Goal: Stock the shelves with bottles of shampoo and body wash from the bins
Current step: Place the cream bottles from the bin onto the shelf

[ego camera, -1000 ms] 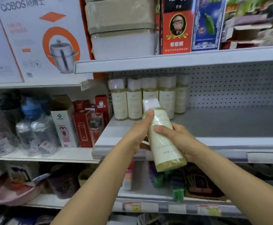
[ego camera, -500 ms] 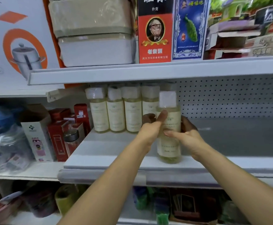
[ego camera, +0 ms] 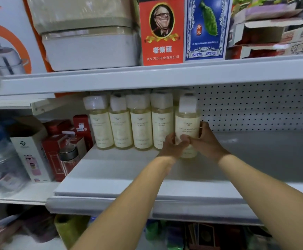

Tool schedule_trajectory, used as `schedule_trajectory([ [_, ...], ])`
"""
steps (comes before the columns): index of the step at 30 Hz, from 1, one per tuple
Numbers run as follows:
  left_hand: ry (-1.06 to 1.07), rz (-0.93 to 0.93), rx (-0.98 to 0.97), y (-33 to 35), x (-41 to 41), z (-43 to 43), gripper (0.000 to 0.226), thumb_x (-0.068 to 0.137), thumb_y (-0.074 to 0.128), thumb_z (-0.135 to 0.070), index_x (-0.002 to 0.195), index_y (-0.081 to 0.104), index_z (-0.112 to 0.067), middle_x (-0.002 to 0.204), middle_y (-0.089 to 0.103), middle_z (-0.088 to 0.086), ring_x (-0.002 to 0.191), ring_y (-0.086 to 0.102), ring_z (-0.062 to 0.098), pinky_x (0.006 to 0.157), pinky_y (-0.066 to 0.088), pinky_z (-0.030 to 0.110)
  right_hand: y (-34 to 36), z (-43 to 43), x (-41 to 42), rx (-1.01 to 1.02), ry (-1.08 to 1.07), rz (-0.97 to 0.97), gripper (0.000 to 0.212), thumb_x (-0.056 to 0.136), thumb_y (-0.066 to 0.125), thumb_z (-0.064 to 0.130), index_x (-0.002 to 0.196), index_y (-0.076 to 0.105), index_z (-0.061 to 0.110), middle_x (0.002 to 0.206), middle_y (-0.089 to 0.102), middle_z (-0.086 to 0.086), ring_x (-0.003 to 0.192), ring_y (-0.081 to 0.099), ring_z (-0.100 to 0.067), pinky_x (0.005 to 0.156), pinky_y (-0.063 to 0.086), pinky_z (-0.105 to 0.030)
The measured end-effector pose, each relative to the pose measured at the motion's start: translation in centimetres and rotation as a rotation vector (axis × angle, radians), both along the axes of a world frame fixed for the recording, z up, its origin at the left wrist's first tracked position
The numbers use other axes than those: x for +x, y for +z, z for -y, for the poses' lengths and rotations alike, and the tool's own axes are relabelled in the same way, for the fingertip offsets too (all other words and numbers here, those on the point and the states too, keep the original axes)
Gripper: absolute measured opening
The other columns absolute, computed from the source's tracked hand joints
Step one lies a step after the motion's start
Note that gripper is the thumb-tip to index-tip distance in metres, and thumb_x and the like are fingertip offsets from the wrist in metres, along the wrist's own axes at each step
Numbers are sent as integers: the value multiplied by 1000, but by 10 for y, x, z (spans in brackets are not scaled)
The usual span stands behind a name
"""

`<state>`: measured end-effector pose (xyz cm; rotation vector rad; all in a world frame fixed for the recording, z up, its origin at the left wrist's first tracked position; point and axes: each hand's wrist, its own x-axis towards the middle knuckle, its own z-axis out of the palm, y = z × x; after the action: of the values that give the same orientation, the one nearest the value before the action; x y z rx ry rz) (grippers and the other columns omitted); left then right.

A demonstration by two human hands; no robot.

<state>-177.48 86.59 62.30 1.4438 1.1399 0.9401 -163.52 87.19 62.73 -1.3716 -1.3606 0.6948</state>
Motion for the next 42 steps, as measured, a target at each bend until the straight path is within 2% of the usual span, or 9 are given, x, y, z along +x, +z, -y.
schedule_trajectory([
  [7, -31, -4, -60, -5, 8, -20, 78, 84, 66, -48, 151, 28, -32, 146, 48, -3, 126, 50, 17, 107, 44, 39, 1, -35, 8, -40, -51, 30, 77, 72, 85, 26, 133, 39, 18, 132, 59, -4, 118, 59, -25, 99, 50, -51],
  [13, -5, 45, -72, -9, 10, -37, 66, 94, 65, -34, 150, 31, -30, 143, 50, -3, 127, 49, 17, 108, 41, 36, 2, -45, 9, -46, -56, 40, 78, 75, 84, 25, 137, 38, 17, 133, 57, -4, 118, 58, -23, 96, 52, -43],
  [19, 23, 37, -95, -12, 10, -41, 66, 92, 66, -38, 149, 34, -28, 142, 51, -2, 126, 50, 17, 110, 41, 40, 3, -46, 8, -56, -52, 52, 76, 78, 81, 24, 138, 35, 14, 130, 55, -1, 115, 57, -19, 93, 50, -37],
  [25, 45, 117, -154, -5, 6, -29, 48, 97, 60, -29, 141, 45, -19, 123, 61, -1, 92, 55, 7, 82, 47, 26, 7, -44, -2, -86, -68, 31, 73, 82, 78, 20, 139, 34, 11, 135, 54, -6, 123, 55, -25, 100, 48, -41],
  [27, 69, 142, -188, -6, 2, -21, 53, 97, 61, -30, 145, 41, -17, 114, 59, -3, 88, 52, 5, 90, 48, 30, 9, -43, -8, -94, -99, 46, 73, 82, 77, 20, 140, 33, 10, 137, 52, -8, 125, 53, -27, 101, 47, -42],
  [30, 98, 157, -207, -7, -12, -14, 63, 96, 62, -30, 151, 34, -16, 127, 55, 0, 99, 54, 9, 104, 48, 36, 9, -40, -13, -123, -133, 84, 75, 83, 75, 18, 143, 31, 10, 142, 49, -10, 130, 49, -31, 104, 45, -44],
  [34, 188, 249, -241, 0, -38, -4, 58, 95, 66, -29, 146, 42, -17, 130, 56, 4, 117, 55, 20, 99, 53, 35, -1, -33, -12, -174, -150, 145, 74, 80, 74, 26, 142, 36, 10, 140, 52, -11, 126, 53, -31, 100, 49, -46],
  [39, 209, 512, -300, 3, -75, 30, 33, 97, 63, -20, 126, 57, -7, 116, 64, 14, 106, 63, 30, 92, 55, 42, -4, -3, -38, -204, -200, 68, 73, 88, 68, 23, 148, 26, 11, 148, 38, -14, 131, 46, -34, 102, 42, -39],
  [42, 195, 634, -305, 0, -100, 50, 18, 98, 60, -16, 114, 61, -8, 115, 64, 17, 104, 64, 31, 94, 53, 44, -1, 18, -64, -167, -201, -14, 60, 92, 64, 20, 143, 34, 12, 141, 48, -15, 124, 53, -32, 99, 44, -34],
])
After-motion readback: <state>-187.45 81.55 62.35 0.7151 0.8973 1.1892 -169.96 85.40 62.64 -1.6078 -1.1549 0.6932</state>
